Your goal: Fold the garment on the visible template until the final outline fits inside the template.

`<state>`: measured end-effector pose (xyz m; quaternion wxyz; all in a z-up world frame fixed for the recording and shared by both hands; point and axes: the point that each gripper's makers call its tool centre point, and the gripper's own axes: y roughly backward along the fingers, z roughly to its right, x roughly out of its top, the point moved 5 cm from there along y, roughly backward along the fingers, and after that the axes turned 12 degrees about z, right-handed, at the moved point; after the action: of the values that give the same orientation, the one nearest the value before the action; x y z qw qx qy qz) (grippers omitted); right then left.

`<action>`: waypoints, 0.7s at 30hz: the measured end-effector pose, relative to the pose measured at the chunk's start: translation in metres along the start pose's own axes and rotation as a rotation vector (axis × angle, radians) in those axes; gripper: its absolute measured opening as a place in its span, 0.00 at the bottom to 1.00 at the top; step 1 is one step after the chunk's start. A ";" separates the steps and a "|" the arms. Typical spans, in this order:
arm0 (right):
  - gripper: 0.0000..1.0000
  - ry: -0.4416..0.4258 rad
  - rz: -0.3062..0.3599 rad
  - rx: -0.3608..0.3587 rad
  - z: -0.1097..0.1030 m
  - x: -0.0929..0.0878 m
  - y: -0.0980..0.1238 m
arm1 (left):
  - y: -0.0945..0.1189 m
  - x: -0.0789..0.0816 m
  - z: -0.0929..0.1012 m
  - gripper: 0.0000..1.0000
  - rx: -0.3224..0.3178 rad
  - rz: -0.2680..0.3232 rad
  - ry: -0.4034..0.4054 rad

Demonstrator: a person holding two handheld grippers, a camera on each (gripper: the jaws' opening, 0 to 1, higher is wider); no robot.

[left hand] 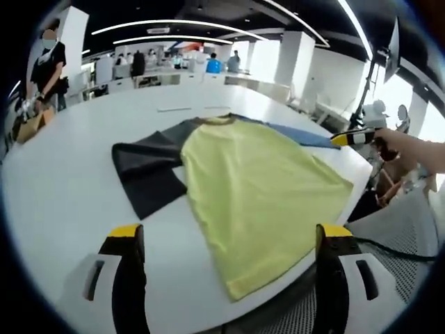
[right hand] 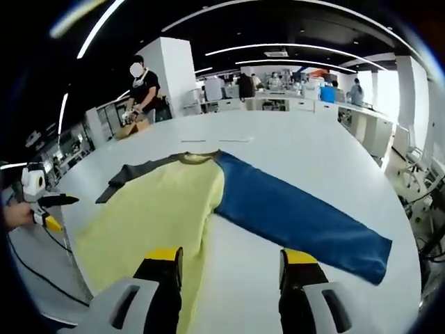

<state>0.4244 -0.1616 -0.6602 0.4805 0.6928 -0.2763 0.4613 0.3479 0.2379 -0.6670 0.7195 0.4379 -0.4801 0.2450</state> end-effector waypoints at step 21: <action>0.31 0.249 -0.067 0.120 0.007 0.009 -0.065 | -0.005 0.012 0.007 0.95 -0.021 0.045 -0.037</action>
<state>0.4846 -0.1428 -0.6799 0.4839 0.6666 -0.1629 0.5432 0.3538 0.2288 -0.6572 0.7094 0.4239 -0.5056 0.2476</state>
